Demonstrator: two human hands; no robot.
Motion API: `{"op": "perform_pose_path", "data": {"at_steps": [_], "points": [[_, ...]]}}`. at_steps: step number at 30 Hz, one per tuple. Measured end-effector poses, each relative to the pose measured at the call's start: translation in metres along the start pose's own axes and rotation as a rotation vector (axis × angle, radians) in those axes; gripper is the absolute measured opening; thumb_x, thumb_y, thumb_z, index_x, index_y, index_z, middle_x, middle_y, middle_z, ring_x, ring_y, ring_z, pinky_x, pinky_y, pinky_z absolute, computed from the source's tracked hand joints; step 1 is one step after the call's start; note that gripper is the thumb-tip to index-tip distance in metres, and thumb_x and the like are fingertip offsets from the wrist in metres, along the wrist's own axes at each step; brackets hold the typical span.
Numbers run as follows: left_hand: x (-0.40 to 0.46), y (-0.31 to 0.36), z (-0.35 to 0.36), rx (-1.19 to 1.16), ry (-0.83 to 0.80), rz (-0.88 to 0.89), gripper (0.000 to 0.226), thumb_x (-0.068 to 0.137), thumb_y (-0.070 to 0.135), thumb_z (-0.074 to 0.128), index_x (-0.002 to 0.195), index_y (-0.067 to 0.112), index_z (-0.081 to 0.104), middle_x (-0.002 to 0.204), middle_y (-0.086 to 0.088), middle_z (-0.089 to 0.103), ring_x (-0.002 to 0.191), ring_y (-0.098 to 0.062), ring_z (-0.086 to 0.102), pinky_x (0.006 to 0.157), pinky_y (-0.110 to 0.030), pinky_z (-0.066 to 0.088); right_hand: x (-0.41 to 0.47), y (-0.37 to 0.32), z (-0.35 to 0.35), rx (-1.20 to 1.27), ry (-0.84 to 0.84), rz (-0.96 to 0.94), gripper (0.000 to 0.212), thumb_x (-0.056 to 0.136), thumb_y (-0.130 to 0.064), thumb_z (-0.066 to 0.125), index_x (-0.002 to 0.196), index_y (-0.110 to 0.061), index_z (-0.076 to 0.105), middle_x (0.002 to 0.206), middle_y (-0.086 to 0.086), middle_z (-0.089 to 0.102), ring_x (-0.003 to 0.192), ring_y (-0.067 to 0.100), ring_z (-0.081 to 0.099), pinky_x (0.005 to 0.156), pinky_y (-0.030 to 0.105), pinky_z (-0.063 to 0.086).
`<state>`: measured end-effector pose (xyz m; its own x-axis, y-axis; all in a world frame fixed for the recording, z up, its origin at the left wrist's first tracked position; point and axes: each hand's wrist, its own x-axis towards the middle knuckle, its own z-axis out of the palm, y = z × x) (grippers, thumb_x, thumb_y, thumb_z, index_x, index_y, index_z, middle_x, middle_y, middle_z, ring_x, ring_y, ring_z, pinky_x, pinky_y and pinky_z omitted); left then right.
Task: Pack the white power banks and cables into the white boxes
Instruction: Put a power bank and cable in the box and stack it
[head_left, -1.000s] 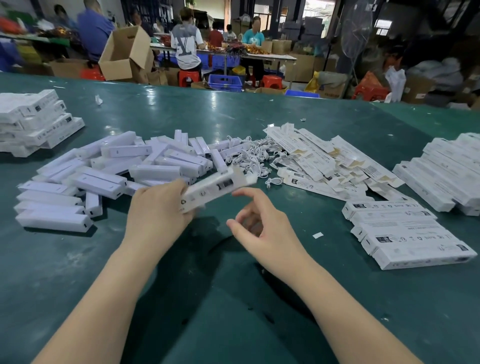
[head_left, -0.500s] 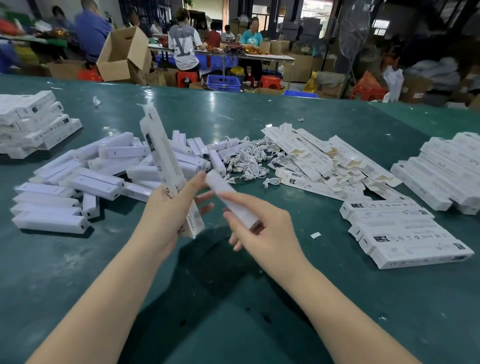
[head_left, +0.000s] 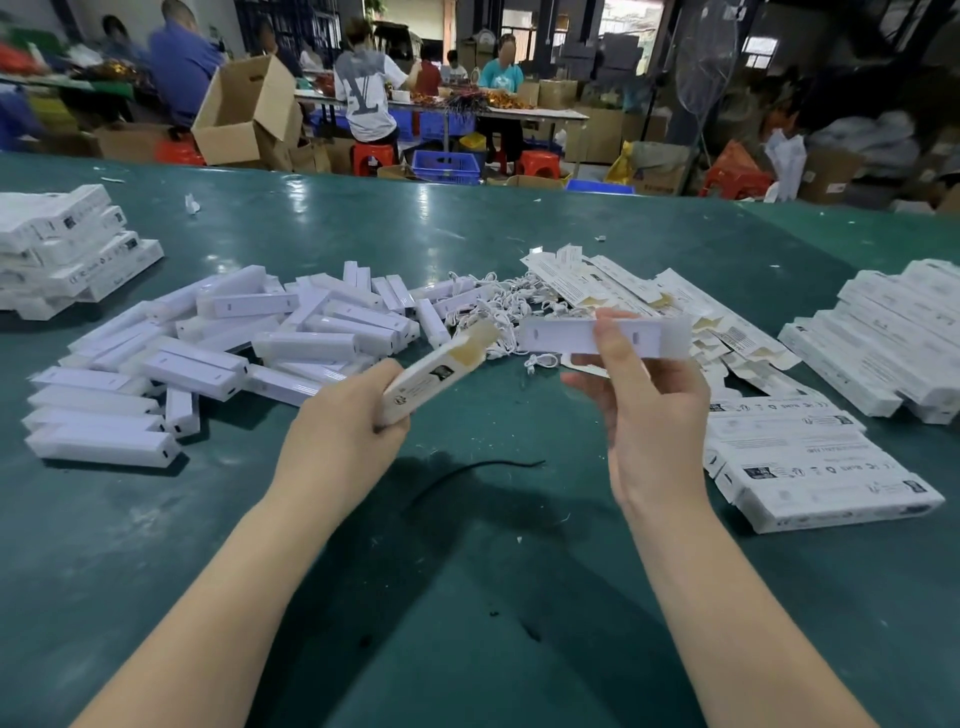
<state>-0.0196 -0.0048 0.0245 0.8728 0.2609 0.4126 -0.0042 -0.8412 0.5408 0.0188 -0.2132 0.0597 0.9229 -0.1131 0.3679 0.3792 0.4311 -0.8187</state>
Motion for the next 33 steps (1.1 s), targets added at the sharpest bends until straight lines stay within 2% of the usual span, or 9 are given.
{"op": "perform_pose_path", "data": {"at_steps": [2, 4, 8, 12, 15, 18, 24, 28, 33], "points": [[-0.001, 0.001, 0.000, 0.034, -0.022, 0.049, 0.017, 0.086, 0.019, 0.058, 0.078, 0.027, 0.045, 0.070, 0.002, 0.054, 0.070, -0.028, 0.050, 0.060, -0.037, 0.046, -0.002, 0.001, 0.002, 0.007, -0.027, -0.011, 0.010, 0.080, -0.018, 0.074, 0.088, -0.023, 0.071, 0.091, 0.000, 0.070, 0.074, 0.021, 0.072, 0.064, 0.025, 0.058], [-0.002, 0.003, -0.001, 0.010, -0.031, 0.037, 0.020, 0.086, 0.026, 0.061, 0.075, 0.030, 0.045, 0.067, 0.005, 0.053, 0.067, -0.022, 0.050, 0.058, -0.034, 0.043, -0.003, 0.001, 0.002, -0.015, -0.057, -0.036, 0.021, 0.080, -0.017, 0.074, 0.097, -0.023, 0.064, 0.089, -0.003, 0.069, 0.074, 0.024, 0.073, 0.067, 0.026, 0.058], [-0.003, 0.005, -0.001, -0.012, -0.030, -0.054, 0.020, 0.084, 0.039, 0.062, 0.071, 0.033, 0.048, 0.061, 0.009, 0.054, 0.064, -0.011, 0.052, 0.053, -0.030, 0.037, -0.005, -0.002, 0.002, -0.085, -0.089, -0.089, 0.030, 0.084, -0.016, 0.070, 0.106, -0.026, 0.053, 0.084, -0.015, 0.068, 0.069, 0.023, 0.073, 0.068, 0.026, 0.058], [-0.006, 0.009, 0.000, -0.029, -0.068, -0.054, 0.017, 0.083, 0.042, 0.061, 0.073, 0.035, 0.049, 0.059, 0.006, 0.053, 0.062, -0.015, 0.051, 0.052, -0.030, 0.035, -0.008, -0.002, 0.002, -0.193, -0.158, -0.145, 0.031, 0.090, -0.008, 0.067, 0.109, -0.026, 0.050, 0.088, -0.020, 0.064, 0.070, 0.017, 0.073, 0.072, 0.028, 0.060], [-0.006, 0.009, 0.000, -0.031, -0.056, -0.087, 0.020, 0.083, 0.045, 0.061, 0.077, 0.027, 0.055, 0.064, 0.006, 0.057, 0.067, -0.017, 0.055, 0.057, -0.032, 0.044, -0.010, 0.000, 0.000, -0.291, -0.194, -0.158, 0.030, 0.091, -0.008, 0.066, 0.107, -0.026, 0.047, 0.093, -0.003, 0.060, 0.065, 0.015, 0.070, 0.067, 0.026, 0.057], [-0.007, 0.009, 0.000, 0.031, -0.020, -0.083, 0.019, 0.082, 0.045, 0.062, 0.075, 0.028, 0.054, 0.062, 0.009, 0.057, 0.066, -0.011, 0.054, 0.053, -0.029, 0.037, -0.008, 0.001, -0.002, -0.331, -0.201, -0.139, 0.029, 0.093, -0.006, 0.064, 0.106, -0.025, 0.045, 0.087, 0.005, 0.059, 0.061, 0.015, 0.066, 0.065, 0.023, 0.054], [-0.005, 0.008, 0.002, 0.184, -0.059, -0.023, 0.022, 0.080, 0.041, 0.060, 0.068, 0.027, 0.049, 0.062, 0.006, 0.055, 0.068, -0.021, 0.053, 0.054, -0.029, 0.036, 0.000, 0.000, -0.009, -0.408, -0.274, -0.059, 0.029, 0.091, -0.010, 0.067, 0.106, -0.026, 0.048, 0.080, 0.004, 0.060, 0.063, 0.014, 0.064, 0.065, 0.019, 0.051], [-0.005, 0.006, 0.004, 0.120, -0.097, 0.017, 0.018, 0.080, 0.035, 0.060, 0.072, 0.021, 0.053, 0.059, 0.004, 0.054, 0.067, -0.018, 0.053, 0.055, -0.030, 0.043, 0.000, 0.000, -0.007, -0.367, -0.261, -0.078, 0.031, 0.092, -0.008, 0.066, 0.109, -0.024, 0.048, 0.083, 0.002, 0.059, 0.064, 0.014, 0.067, 0.066, 0.017, 0.051], [-0.006, 0.008, 0.004, 0.058, -0.092, 0.038, 0.020, 0.080, 0.035, 0.060, 0.069, 0.021, 0.050, 0.058, 0.006, 0.054, 0.064, -0.015, 0.052, 0.052, -0.030, 0.040, -0.002, -0.001, -0.006, -0.366, -0.207, -0.093, 0.047, 0.088, -0.012, 0.072, 0.113, -0.035, 0.040, 0.084, 0.018, 0.063, 0.070, 0.028, 0.066, 0.065, 0.022, 0.054]]}}
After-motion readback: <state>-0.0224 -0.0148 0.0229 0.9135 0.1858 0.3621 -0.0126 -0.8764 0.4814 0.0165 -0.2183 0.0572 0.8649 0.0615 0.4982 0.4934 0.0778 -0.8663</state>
